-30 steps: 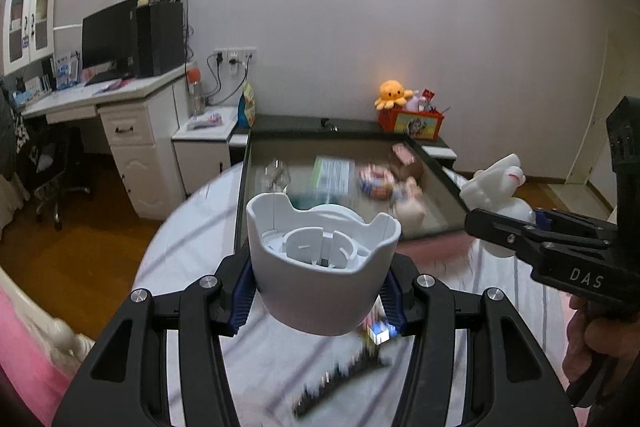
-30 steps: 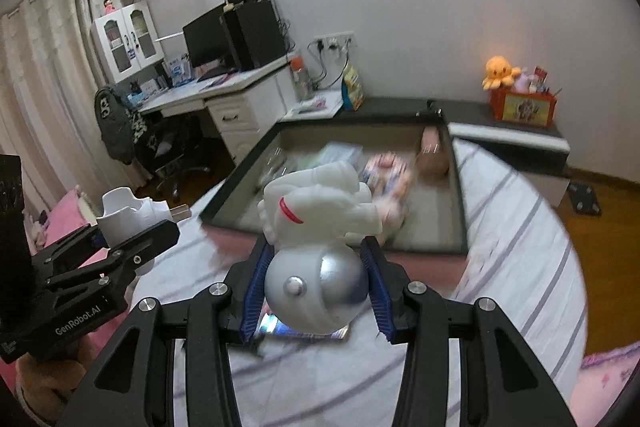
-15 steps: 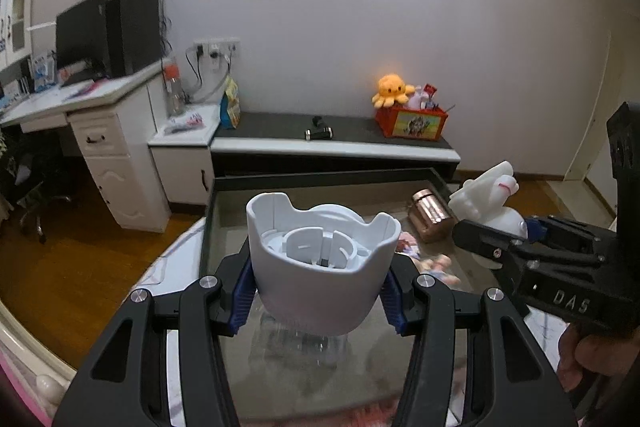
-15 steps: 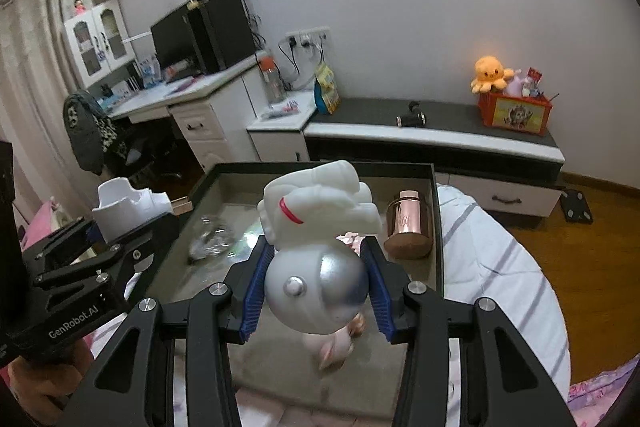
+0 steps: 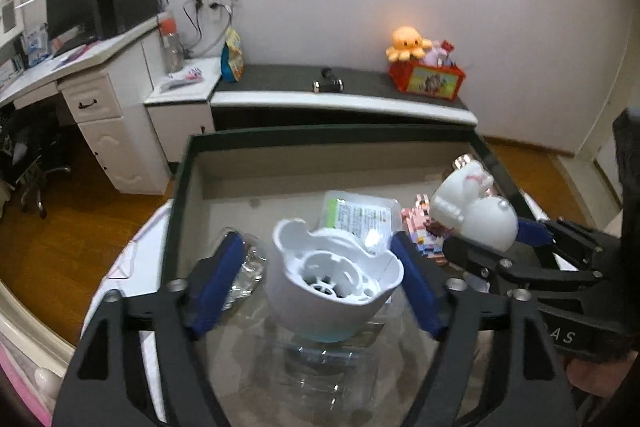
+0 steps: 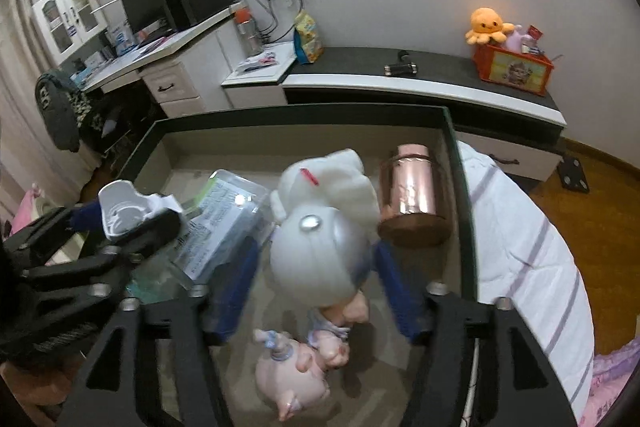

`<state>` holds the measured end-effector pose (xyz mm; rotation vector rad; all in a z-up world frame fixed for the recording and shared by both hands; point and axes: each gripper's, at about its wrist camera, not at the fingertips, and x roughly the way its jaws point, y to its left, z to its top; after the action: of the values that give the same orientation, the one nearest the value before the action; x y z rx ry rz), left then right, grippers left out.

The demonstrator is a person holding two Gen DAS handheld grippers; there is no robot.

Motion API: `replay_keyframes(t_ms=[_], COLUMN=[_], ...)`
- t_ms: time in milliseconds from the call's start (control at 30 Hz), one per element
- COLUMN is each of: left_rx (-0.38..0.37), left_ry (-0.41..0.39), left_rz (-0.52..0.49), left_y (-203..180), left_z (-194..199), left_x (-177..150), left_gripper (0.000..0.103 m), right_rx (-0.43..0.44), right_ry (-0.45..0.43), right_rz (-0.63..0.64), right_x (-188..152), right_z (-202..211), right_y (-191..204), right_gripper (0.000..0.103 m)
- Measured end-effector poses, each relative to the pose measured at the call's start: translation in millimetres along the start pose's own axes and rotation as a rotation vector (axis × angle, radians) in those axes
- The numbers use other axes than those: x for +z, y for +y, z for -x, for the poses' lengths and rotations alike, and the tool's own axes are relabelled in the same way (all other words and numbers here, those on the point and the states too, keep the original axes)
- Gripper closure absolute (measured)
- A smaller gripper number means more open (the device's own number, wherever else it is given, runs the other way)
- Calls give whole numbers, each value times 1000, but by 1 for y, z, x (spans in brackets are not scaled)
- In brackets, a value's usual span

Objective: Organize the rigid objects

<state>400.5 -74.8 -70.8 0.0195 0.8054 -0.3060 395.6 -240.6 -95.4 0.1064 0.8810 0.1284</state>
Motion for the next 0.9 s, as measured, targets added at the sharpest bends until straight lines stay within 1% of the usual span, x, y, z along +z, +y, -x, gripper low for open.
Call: replay_keyframes(t_ms=[33, 67, 100, 133, 167, 267, 433, 700, 900], left_rx=[-2, 2, 10, 19, 26, 49, 67, 93, 92], left_ry=[-19, -49, -69, -102, -128, -175, -256, -317, -352], left_rz=[11, 23, 28, 33, 38, 43, 55, 43, 40], left_y=[3, 7, 10, 13, 15, 20, 20, 8, -4], left_z=[7, 17, 25, 38, 50, 78, 134, 202, 248], left_x=[0, -2, -3, -5, -7, -13, -32, -65, -91], left_gripper=[7, 3, 0, 0, 0, 0, 0, 0, 0], right_rx=[8, 14, 17, 14, 5, 21, 0, -55, -87], right_ry=[-11, -26, -33, -45, -70, -134, -222, -355, -440], right_rz=[-18, -29, -31, -30, -32, -62, -92, -63, -38], right_x=[-1, -2, -2, -4, -6, -15, -36, -85, -116], right_z=[5, 11, 15, 22, 31, 55, 100, 180, 237], right_y=[-2, -4, -4, -3, -2, 0, 8, 31, 42], right_gripper=[18, 15, 8, 0, 0, 0, 0, 0, 0])
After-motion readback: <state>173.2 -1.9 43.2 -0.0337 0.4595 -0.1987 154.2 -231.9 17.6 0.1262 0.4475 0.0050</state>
